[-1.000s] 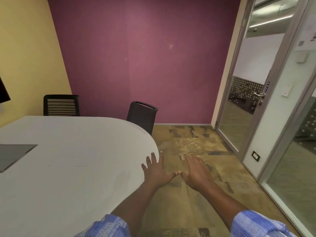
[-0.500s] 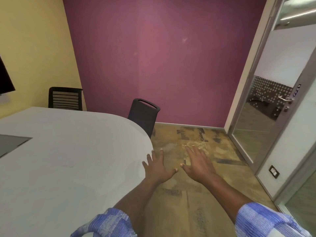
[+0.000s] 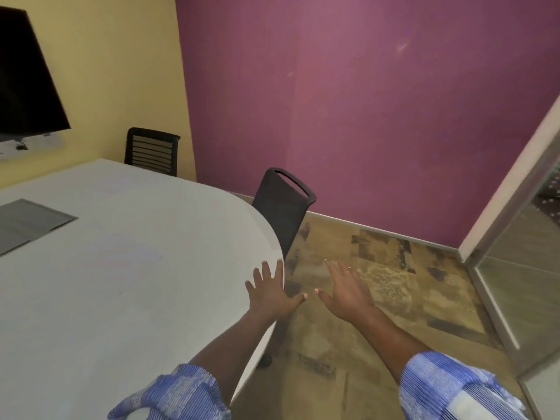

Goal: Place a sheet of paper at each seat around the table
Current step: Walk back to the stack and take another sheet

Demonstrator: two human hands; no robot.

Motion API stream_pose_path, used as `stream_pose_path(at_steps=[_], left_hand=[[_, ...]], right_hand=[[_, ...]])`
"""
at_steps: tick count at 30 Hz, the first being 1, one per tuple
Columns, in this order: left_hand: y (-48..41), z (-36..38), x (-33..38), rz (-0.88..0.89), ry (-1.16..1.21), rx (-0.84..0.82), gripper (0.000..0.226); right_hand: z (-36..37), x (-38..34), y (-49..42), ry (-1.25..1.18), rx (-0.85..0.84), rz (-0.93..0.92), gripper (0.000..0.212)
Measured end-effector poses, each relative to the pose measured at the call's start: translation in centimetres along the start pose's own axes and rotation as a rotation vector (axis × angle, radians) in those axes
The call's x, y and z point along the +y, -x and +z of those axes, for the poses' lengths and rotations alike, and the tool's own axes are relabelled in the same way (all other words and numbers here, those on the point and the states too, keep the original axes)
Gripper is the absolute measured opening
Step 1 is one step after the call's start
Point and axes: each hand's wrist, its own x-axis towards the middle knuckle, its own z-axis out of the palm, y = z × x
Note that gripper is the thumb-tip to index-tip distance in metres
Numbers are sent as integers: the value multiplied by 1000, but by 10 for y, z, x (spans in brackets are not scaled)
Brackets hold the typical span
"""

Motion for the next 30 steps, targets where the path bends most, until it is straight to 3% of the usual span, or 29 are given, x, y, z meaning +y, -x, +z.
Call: stream_pose_path(at_steps=[6, 14, 21, 30], left_hand=[[-50, 1, -32, -230, -37, 25, 114], [-84, -13, -68, -612, -11, 94, 112], [-91, -13, -118, -847, 18, 112, 108], [-127, -6, -238, -1076, 170, 128, 98]], right_hand=[[28, -1, -97, -88, -128, -105, 80], [45, -18, -218, -64, -268, -376, 77], [86, -100, -272, -54, -374, -627, 73], [166, -234, -323, 17, -476, -867, 74]])
